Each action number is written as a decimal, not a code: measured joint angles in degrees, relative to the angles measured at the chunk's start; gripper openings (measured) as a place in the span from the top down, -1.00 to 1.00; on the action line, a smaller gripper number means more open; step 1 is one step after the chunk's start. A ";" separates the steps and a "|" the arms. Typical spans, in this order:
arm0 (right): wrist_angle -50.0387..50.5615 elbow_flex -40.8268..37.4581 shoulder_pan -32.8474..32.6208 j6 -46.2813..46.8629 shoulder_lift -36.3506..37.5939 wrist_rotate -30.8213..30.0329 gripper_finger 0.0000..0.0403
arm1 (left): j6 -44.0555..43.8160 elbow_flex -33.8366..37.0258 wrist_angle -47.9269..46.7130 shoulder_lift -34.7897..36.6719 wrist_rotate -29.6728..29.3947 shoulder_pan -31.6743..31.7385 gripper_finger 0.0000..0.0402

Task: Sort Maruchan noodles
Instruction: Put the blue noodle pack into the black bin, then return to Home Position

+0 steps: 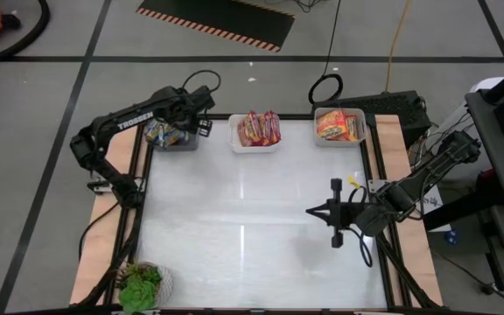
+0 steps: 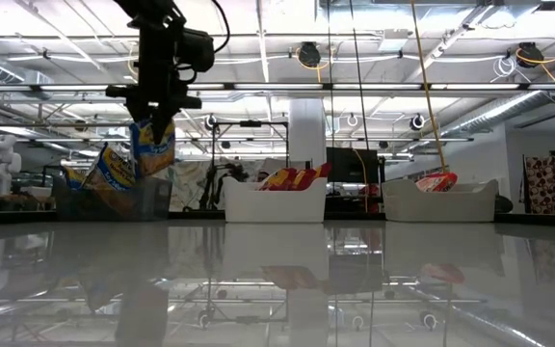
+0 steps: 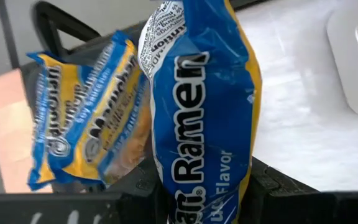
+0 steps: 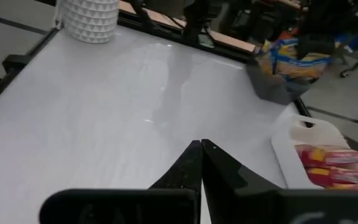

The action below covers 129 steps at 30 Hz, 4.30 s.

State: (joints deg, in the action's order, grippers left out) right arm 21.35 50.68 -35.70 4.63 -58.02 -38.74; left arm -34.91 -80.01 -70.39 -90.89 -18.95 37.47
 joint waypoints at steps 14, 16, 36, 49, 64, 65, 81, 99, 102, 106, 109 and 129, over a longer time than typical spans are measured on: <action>-0.13 0.00 -0.02 0.24 0.00 1.56 1.00 | 0.56 0.04 -1.21 -0.02 1.14 1.56 0.34; -0.13 -0.02 -0.02 0.24 0.00 1.56 1.00 | 0.36 0.04 -2.74 -0.02 1.13 2.38 0.33; -0.12 -0.02 -0.02 0.24 0.00 1.56 1.00 | 3.34 2.33 -1.90 0.00 3.19 7.48 0.31; -0.11 -0.04 -0.02 0.24 0.00 1.58 1.00 | 5.51 8.46 4.35 0.04 0.86 9.59 0.22; -0.09 -0.04 -0.02 -2.94 0.00 1.56 1.00 | 6.97 8.50 2.82 2.61 -2.42 6.59 -0.59; -0.09 -0.04 0.00 -3.51 0.00 1.56 1.00 | 7.03 8.50 2.82 3.80 -3.22 5.83 -0.59; -2.12 -0.04 0.00 -2.74 0.02 1.05 1.00 | 4.93 25.15 25.05 31.05 -13.72 -26.63 -0.52; -17.23 -8.90 1.68 -7.25 1.47 1.14 1.00 | 27.17 50.25 69.17 43.23 -24.57 -50.40 0.97; -17.28 -9.61 2.02 -8.76 2.37 0.57 1.00 | 29.46 52.95 75.40 43.48 -23.36 -50.36 0.97; -17.76 -11.20 2.80 -10.08 3.72 -0.31 1.00 | 30.04 54.53 79.38 43.50 -19.35 -50.40 0.98; -21.17 -13.53 3.39 -11.78 5.24 -0.09 1.00 | 28.07 55.37 79.84 43.50 -18.12 -50.59 0.98; -30.24 -22.14 3.53 -18.87 13.16 3.43 1.00 | 20.78 55.71 77.98 43.23 -19.83 -51.26 0.98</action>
State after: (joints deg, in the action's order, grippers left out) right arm -8.89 28.53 -32.18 -14.24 -44.86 -35.31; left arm -14.13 -24.29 7.59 -47.66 -38.78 -13.79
